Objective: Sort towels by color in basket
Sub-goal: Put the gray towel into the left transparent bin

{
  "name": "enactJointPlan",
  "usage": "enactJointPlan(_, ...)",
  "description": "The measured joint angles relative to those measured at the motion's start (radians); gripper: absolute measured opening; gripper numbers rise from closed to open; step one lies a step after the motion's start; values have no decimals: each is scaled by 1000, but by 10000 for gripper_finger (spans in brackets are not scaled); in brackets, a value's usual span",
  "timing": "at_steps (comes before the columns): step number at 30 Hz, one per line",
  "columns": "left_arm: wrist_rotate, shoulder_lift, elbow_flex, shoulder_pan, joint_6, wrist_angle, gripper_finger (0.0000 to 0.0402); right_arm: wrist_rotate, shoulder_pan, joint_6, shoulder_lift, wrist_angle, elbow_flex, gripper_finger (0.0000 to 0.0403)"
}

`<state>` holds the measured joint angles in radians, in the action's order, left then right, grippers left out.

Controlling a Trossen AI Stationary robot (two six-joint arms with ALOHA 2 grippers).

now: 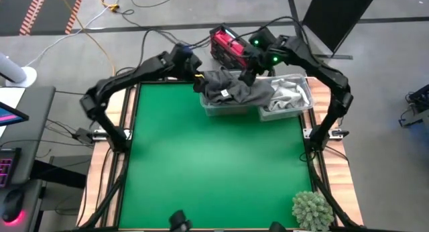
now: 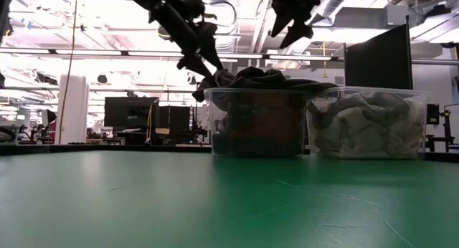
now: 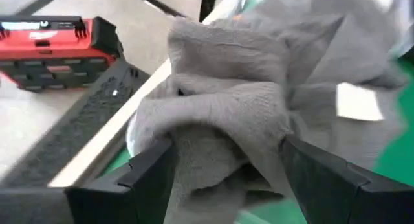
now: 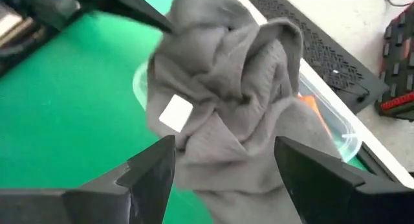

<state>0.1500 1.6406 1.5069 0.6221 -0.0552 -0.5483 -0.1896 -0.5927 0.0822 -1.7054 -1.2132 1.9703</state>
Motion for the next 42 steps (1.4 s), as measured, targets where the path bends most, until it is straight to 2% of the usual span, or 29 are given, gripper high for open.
enactJointPlan(5, 6, 140, 125, 1, 178, -47, 265, 9, 30, 74, 4, 65, -1, 302)
enactJointPlan(8, 58, 196, 178, -15, 225, -48, 265, 9, 50, 117, 8, 72, -1, 302)
enactJointPlan(11, 119, 227, 212, -39, 228, -48, 265, 12, 78, 147, 7, 60, -1, 302)
enactJointPlan(15, 131, 243, 221, -68, 229, 12, 265, 18, 121, 153, 23, 27, -1, 302)
enactJointPlan(21, 131, 271, 222, -99, 269, 42, 265, 196, 150, 156, 90, -75, -1, 302)
enactJointPlan(26, 131, 362, 222, -107, 225, 36, 265, 200, 133, 176, 108, -200, -1, 302)
enactJointPlan(32, 94, 436, 222, -105, 135, 14, 265, 200, 149, 179, 116, -233, -1, 302)
enactJointPlan(38, 85, 415, 221, -105, 168, -4, 265, 199, 153, 66, 110, -260, -12, 302)
enactJointPlan(42, 84, 376, 221, -101, 192, -9, 265, 199, 119, -62, 101, -253, -103, 302)
